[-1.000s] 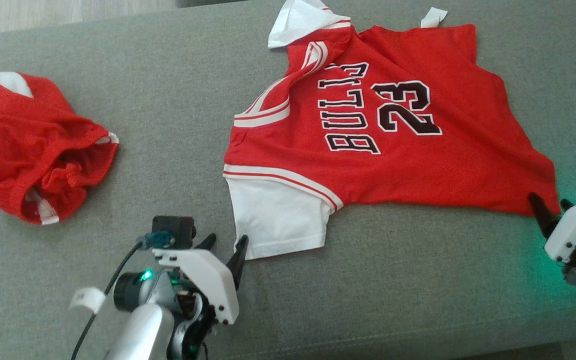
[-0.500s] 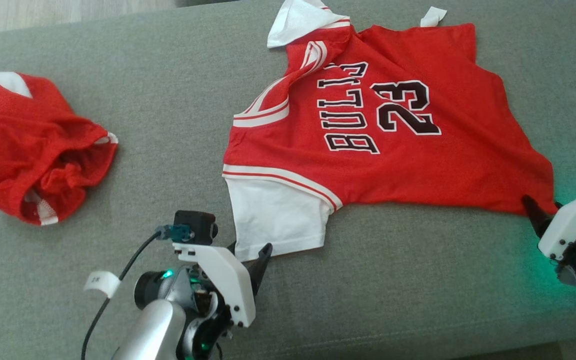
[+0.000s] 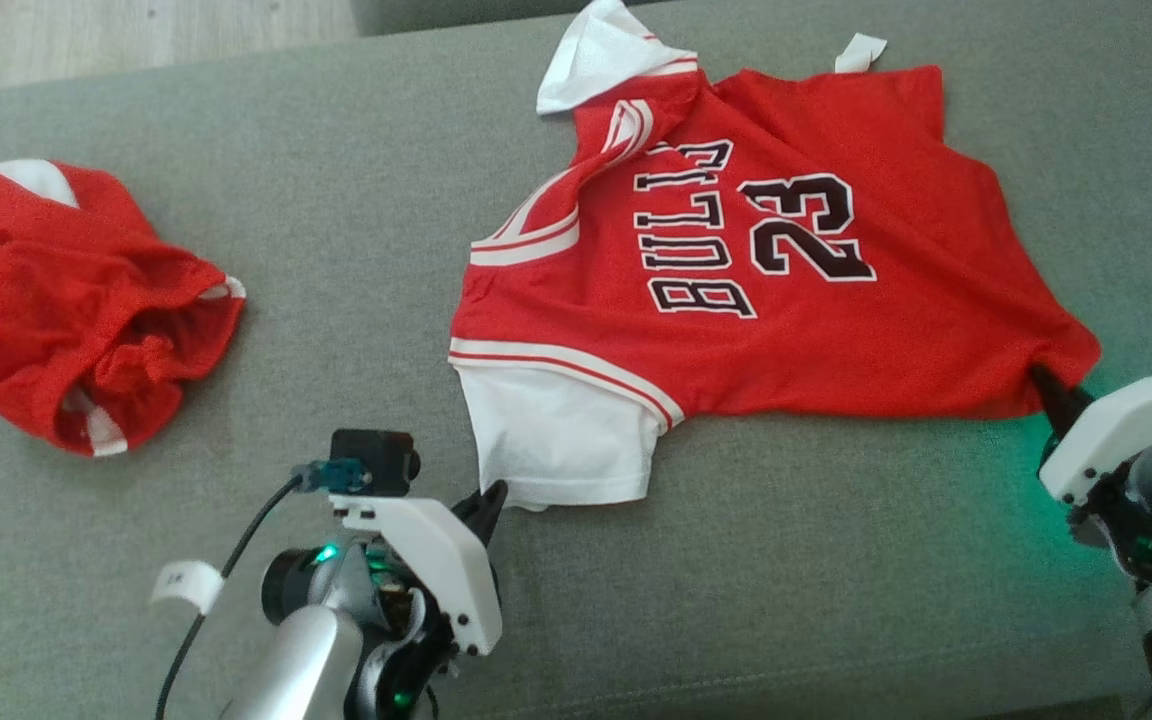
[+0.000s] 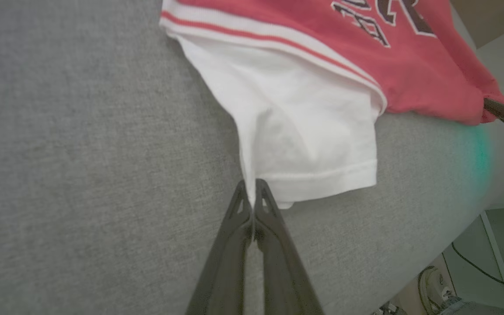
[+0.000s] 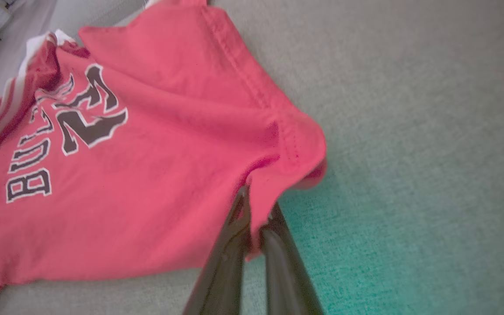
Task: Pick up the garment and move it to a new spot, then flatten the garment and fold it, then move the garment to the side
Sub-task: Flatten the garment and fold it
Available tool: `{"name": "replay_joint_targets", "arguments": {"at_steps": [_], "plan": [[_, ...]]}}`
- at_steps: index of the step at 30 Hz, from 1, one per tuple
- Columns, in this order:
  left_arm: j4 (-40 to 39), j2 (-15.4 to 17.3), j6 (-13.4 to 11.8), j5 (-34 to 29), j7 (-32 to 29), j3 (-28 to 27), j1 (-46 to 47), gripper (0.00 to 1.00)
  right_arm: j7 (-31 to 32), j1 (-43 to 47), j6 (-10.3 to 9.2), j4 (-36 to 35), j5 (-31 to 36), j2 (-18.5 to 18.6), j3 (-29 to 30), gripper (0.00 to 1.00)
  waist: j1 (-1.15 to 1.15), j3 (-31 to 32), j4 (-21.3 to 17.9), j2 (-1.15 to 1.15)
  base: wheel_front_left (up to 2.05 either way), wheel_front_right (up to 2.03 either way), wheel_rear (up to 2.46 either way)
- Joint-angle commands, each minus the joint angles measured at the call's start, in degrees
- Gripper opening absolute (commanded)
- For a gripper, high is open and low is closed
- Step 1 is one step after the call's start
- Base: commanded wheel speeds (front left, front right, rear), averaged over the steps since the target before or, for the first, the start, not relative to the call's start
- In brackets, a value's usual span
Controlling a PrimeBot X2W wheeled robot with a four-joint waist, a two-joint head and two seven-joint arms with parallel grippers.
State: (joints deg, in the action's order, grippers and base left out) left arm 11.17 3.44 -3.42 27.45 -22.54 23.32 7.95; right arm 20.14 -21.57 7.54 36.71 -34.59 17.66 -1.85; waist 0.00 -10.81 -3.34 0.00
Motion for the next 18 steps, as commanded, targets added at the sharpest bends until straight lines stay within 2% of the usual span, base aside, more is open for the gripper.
{"name": "replay_joint_targets", "arguments": {"at_steps": [1, 9, 13, 18], "plan": [[-2.5, 0.9, 0.6, 0.1, 1.3, -2.3, 0.5, 0.0, -2.0, -0.2, -0.05, -2.5, -1.1, 1.6, -1.0, 0.0, 0.0, 0.9, 0.2, 0.0, 0.0, 0.0, 0.0], [-7.3, 2.7, 2.4, 1.2, 7.9, -6.5, 4.4, 0.0, -6.8, -2.0, -0.05, -10.1, -11.7, 0.5, -1.6, 0.0, 0.0, 1.8, 0.2, 0.0, 0.0, 0.0, 0.0], [-6.6, 4.6, 4.0, 1.0, 9.6, -9.2, 14.1, 0.0, -6.5, -6.6, -0.05, -13.8, -17.1, 1.8, -3.0, 0.0, 0.0, -0.7, 1.1, 0.0, 0.0, 0.0, 0.0], [1.9, 5.4, 6.3, -0.4, 10.4, -9.9, 32.1, 0.0, -5.7, -17.6, -0.05, -14.1, -22.2, 3.9, -4.9, 0.0, 0.0, -6.4, 2.6, 0.0, 0.0, 0.0, 0.0]]}}
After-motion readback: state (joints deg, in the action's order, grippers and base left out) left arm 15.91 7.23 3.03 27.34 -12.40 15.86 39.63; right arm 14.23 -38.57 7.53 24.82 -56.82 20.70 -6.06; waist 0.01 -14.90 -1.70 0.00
